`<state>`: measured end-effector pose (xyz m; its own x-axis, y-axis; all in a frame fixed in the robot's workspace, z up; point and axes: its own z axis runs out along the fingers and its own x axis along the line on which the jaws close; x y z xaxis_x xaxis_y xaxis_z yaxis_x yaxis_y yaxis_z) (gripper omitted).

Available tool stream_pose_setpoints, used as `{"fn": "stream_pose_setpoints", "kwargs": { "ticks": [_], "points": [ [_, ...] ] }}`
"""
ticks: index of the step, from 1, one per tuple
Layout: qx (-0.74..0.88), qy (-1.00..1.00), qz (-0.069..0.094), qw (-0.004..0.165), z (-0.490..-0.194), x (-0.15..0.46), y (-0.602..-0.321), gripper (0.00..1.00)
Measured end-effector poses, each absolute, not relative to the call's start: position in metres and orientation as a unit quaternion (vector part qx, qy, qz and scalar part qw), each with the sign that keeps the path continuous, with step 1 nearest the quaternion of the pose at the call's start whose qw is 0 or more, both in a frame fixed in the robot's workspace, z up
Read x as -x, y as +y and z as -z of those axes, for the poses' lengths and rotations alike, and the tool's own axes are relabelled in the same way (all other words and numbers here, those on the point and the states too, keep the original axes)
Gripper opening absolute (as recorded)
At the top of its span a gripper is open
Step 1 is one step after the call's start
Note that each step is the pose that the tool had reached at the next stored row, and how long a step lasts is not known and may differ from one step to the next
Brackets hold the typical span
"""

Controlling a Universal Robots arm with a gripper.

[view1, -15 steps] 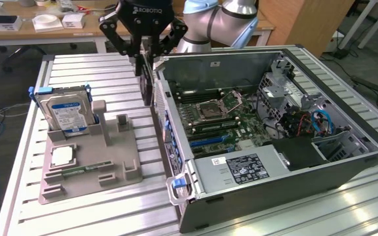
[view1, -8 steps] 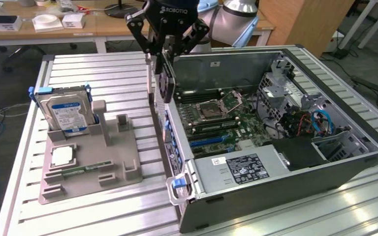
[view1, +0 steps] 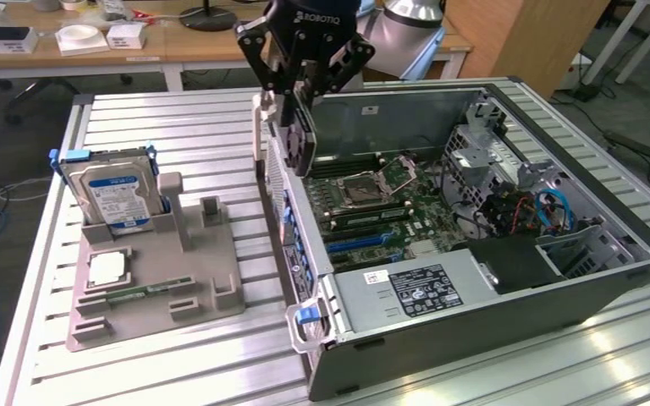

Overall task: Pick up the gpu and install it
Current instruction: 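Insert the gpu into the slot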

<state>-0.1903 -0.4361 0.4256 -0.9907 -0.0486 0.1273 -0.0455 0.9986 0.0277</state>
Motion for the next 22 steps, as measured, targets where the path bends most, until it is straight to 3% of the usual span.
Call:
{"fn": "stream_pose_setpoints", "kwargs": {
  "ticks": [12,22],
  "points": [
    [-0.024,-0.998,0.013,0.063,-0.426,0.179,-0.436,0.27],
    [-0.023,-0.999,0.013,0.04,-0.426,0.175,-0.436,0.27]
  ]
}}
